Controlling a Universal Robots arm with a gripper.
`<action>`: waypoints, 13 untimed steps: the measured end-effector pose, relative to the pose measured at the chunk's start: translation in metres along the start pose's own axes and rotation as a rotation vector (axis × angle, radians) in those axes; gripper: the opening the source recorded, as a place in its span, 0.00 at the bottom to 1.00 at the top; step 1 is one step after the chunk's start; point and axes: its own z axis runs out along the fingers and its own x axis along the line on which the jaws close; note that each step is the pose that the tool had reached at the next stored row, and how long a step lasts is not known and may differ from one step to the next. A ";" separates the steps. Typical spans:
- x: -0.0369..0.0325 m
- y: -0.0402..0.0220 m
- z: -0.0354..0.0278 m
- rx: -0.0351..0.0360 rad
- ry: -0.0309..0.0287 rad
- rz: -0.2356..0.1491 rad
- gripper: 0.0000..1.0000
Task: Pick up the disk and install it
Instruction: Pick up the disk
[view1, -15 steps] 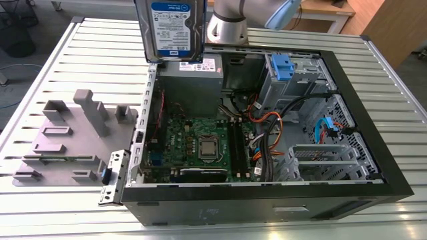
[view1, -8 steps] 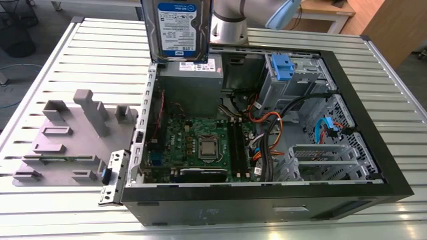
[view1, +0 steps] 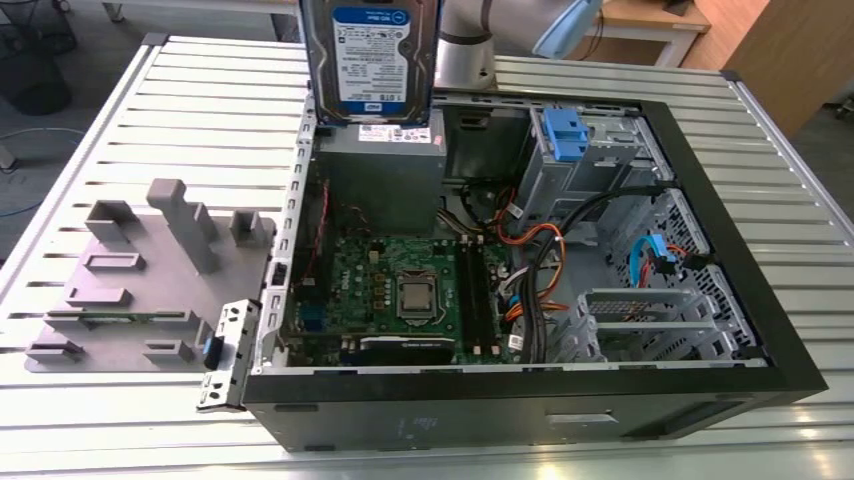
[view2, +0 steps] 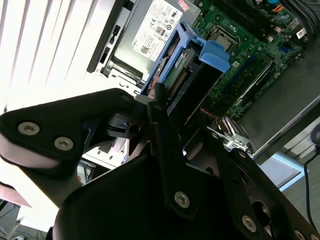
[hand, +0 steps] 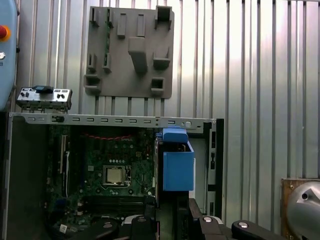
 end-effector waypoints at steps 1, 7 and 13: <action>0.0000 -0.0016 0.0000 0.0000 0.0000 0.000 0.35; 0.0001 -0.0110 -0.0003 0.0000 -0.0001 0.000 0.35; 0.0003 -0.0225 -0.0005 0.0001 -0.0002 0.000 0.35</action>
